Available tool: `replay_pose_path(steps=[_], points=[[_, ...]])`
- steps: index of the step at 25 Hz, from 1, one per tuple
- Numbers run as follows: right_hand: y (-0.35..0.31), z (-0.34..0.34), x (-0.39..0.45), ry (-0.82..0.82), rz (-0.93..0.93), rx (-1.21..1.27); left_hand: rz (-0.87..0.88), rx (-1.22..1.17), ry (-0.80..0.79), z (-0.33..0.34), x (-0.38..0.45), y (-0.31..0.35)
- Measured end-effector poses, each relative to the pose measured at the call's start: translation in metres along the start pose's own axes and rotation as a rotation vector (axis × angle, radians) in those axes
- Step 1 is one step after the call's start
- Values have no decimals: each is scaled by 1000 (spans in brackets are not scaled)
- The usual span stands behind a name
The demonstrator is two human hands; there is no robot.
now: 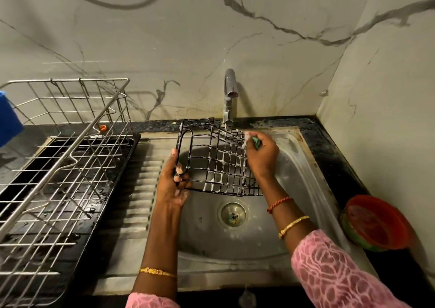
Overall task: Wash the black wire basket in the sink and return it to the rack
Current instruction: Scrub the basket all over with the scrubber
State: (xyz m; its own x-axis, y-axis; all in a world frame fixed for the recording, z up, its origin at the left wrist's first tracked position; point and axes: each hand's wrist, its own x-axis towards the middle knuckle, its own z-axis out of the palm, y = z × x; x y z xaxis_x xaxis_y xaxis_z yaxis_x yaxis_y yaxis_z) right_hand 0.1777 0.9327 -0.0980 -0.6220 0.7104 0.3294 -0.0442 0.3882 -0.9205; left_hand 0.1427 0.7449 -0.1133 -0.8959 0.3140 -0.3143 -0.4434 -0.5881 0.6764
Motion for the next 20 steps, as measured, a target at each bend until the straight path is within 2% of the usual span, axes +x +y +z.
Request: replay_pose_path(steps=[6,12,14,18,20], points=[[30,-14,-56,-23,-68,-20,-21,9,-29,-2,2,-6],[41,-9,8,7,-195,-117,9,48,-58,-1,0,-11],[48,-11,7,6,-175,-129,26,56,-61,0,3,-12],[57,-20,-22,-17,0,-56,5,40,-42,-5,9,-14],[61,-23,-52,-32,-3,-1,-5,23,-34,-9,12,-15]])
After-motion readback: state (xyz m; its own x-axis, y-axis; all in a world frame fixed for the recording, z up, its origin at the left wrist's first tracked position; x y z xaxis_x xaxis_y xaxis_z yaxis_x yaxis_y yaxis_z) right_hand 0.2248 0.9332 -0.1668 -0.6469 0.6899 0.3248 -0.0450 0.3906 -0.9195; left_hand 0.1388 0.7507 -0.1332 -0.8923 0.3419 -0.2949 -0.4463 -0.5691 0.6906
